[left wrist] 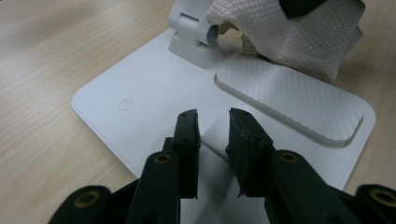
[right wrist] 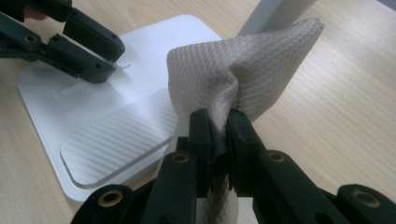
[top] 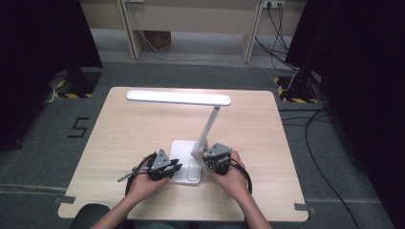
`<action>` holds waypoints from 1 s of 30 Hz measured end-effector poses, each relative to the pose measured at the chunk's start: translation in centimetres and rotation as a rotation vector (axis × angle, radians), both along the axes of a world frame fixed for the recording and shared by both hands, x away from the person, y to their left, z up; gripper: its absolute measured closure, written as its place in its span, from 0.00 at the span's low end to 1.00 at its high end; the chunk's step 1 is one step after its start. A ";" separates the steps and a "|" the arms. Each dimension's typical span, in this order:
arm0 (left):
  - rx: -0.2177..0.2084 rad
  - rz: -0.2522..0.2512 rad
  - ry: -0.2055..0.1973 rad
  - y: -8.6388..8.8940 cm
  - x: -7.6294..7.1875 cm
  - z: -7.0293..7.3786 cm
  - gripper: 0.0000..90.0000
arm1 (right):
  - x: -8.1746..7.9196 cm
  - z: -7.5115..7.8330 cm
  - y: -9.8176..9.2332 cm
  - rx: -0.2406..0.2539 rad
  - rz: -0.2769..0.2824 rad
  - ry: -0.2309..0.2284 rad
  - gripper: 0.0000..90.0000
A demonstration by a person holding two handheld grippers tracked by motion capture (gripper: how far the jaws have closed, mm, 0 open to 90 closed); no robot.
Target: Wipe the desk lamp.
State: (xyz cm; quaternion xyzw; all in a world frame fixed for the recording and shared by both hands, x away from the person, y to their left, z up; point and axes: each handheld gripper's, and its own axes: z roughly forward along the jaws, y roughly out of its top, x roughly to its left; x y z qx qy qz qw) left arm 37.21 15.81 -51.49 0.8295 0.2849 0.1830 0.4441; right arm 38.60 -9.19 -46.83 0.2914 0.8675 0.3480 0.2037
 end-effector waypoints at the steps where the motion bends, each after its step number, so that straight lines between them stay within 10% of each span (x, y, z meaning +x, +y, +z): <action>1: 0.000 0.000 0.000 0.0 0.0 0.0 0.80 | 0.1 0.1 -0.1 0.002 -0.011 -0.006 0.91; 17: -0.004 0.002 0.002 0.0 0.0 0.0 0.80 | 2.0 0.6 0.0 -0.105 -0.170 -0.005 0.91; 30: -0.006 0.003 0.003 0.0 0.0 0.0 0.80 | 2.1 0.6 0.2 -0.203 -0.130 0.016 0.91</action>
